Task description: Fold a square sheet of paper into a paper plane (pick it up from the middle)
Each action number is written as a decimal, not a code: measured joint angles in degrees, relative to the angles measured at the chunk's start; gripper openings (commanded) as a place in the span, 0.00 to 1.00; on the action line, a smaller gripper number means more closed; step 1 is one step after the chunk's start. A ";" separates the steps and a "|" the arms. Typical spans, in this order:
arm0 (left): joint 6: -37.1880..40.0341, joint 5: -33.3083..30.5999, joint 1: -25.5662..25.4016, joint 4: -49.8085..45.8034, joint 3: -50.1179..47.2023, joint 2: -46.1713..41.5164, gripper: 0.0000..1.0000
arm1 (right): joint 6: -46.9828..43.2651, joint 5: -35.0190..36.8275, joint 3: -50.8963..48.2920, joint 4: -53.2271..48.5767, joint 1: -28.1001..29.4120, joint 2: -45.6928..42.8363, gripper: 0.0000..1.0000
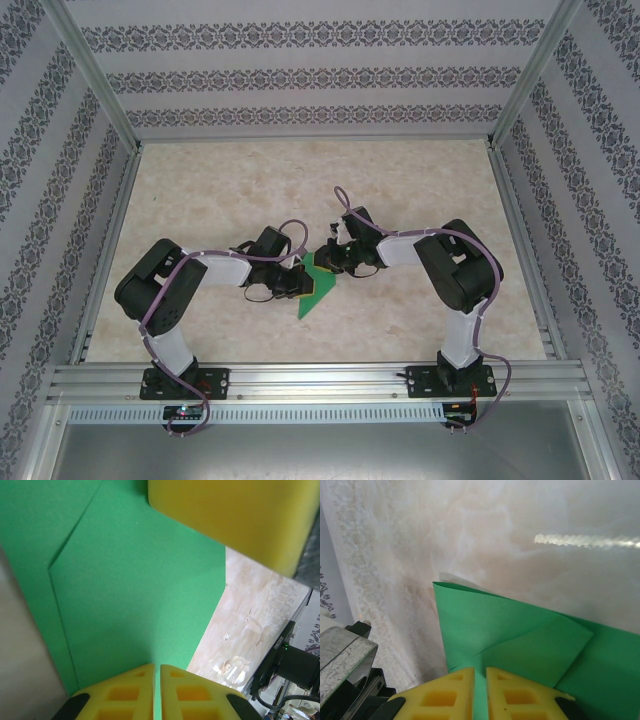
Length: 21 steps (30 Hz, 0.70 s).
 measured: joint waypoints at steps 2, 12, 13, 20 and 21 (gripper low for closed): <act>-0.07 0.07 -0.02 0.28 -0.37 0.04 0.09 | -0.37 0.00 0.00 -0.07 0.00 0.00 0.14; 2.34 2.86 0.35 3.41 -3.15 -0.26 0.08 | -1.01 0.63 0.00 -0.83 0.37 0.00 0.12; 3.15 3.04 0.35 3.10 -3.26 -0.39 0.08 | -1.01 0.63 0.00 -0.85 0.42 0.00 0.12; 6.54 3.23 0.31 -1.46 -5.27 -3.52 0.10 | -1.03 0.68 -0.02 -0.98 1.09 0.02 0.11; 6.75 3.26 0.28 -2.38 -5.57 -4.00 0.11 | -1.03 0.68 -0.02 -0.98 1.09 0.02 0.11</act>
